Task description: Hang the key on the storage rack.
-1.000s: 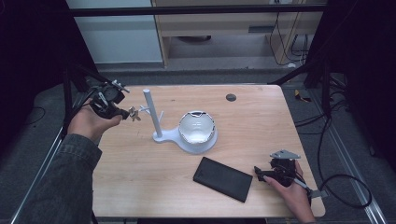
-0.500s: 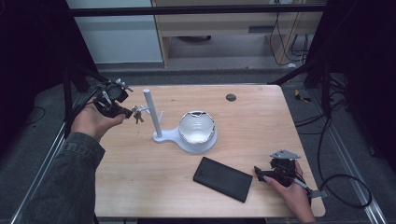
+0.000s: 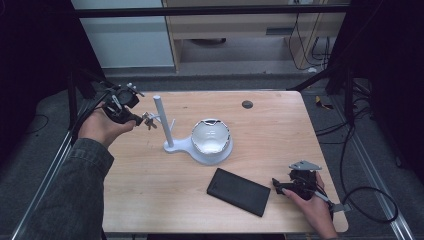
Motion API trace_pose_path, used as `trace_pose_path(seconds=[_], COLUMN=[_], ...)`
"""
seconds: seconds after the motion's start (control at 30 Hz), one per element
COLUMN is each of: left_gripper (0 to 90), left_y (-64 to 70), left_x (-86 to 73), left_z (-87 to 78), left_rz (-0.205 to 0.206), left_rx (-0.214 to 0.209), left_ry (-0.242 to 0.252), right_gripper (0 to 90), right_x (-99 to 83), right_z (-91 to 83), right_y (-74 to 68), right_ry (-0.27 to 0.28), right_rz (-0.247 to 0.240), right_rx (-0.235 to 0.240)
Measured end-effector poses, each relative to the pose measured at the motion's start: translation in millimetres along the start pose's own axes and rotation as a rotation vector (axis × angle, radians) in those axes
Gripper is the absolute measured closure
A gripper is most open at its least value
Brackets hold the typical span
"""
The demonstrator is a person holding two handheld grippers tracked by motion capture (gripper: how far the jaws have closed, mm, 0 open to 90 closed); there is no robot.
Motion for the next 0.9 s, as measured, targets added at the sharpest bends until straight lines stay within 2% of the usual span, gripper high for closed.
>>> trace_pose_path(seconds=[0.3,0.57,0.73,0.87,0.9], left_gripper=[89.8,89.8,89.8,89.7,89.8], left_y=[1.5,0.5,1.0,0.3,0.5], left_x=[3.3,7.3,8.6,6.9,6.1], left_z=[0.9,4.6,6.1,12.0,13.4], left_rz=[0.013,0.012,0.019,0.008,-0.007], left_rx=[-0.006,-0.013,0.000,0.000,-0.005], left_ry=[-0.022,-0.018,-0.027,-0.034,-0.037], right_gripper=[1.3,1.3,1.3,1.3,1.3], right_x=[0.0,0.0,0.0,0.0,0.0], right_z=[0.0,0.0,0.0,0.0,0.0], right_y=[0.0,0.0,0.0,0.0,0.0], right_ry=[0.000,0.000,0.000,0.000,0.000], right_rz=[0.000,0.000,0.000,0.000,0.000], right_rx=[0.000,0.000,0.000,0.000,0.000])
Point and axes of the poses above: each handheld gripper's, and its own axes: z roughly forward along the jaws, x roughly out of its top, y roughly to its right, the point moved 3 cm from there along z, roughly forward along the jaws, and after that the axes turned 11 degrees about y, right-handed, at the moved point
